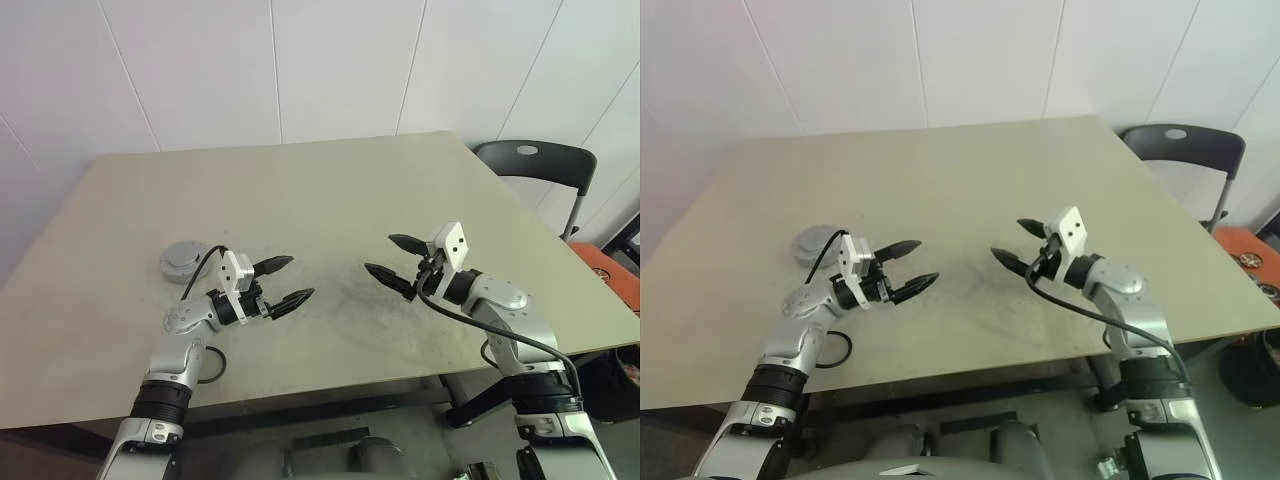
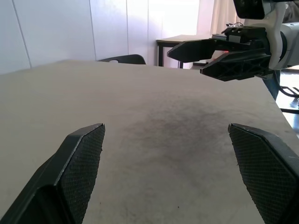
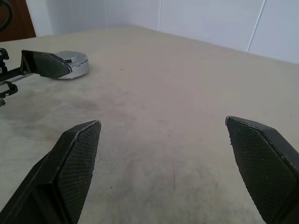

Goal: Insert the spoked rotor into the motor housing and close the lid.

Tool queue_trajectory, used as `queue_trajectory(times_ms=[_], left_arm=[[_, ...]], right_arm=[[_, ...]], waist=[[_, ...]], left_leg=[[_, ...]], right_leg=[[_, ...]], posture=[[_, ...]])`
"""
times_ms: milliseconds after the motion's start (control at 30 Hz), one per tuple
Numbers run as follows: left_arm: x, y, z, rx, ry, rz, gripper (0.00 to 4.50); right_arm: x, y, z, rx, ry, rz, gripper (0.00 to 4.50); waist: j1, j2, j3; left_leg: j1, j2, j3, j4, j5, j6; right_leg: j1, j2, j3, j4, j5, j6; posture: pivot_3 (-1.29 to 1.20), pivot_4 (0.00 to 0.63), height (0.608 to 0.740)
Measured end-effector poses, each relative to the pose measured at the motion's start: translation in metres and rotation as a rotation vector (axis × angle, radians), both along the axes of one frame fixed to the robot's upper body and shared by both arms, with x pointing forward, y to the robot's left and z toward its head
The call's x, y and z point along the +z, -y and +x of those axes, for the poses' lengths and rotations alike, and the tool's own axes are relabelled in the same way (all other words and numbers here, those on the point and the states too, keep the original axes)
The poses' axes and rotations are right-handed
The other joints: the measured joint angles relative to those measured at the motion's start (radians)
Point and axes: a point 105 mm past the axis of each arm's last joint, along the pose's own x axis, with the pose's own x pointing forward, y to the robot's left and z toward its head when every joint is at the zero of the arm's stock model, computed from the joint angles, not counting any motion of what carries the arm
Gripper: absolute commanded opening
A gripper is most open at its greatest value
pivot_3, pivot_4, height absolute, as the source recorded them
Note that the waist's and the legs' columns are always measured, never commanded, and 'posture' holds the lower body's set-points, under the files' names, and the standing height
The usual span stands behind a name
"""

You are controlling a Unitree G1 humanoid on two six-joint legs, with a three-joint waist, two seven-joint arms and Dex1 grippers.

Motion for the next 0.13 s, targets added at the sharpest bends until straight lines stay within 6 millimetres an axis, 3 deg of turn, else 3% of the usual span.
queue_trajectory(times_ms=[133], left_arm=[[0.001,0.0002,-0.0001,-0.003,0.01,0.0,4.5]], right_arm=[[0.0006,-0.0009,0.0007,-0.001,0.004,-0.002,4.49]], waist=[[0.0,0.0,0.0]], left_leg=[[0.0,0.0,0.0,0.0,0.0,0.0]], right_leg=[[0.0,0.0,0.0,0.0,0.0,0.0]], posture=[[0.0,0.0,0.74]])
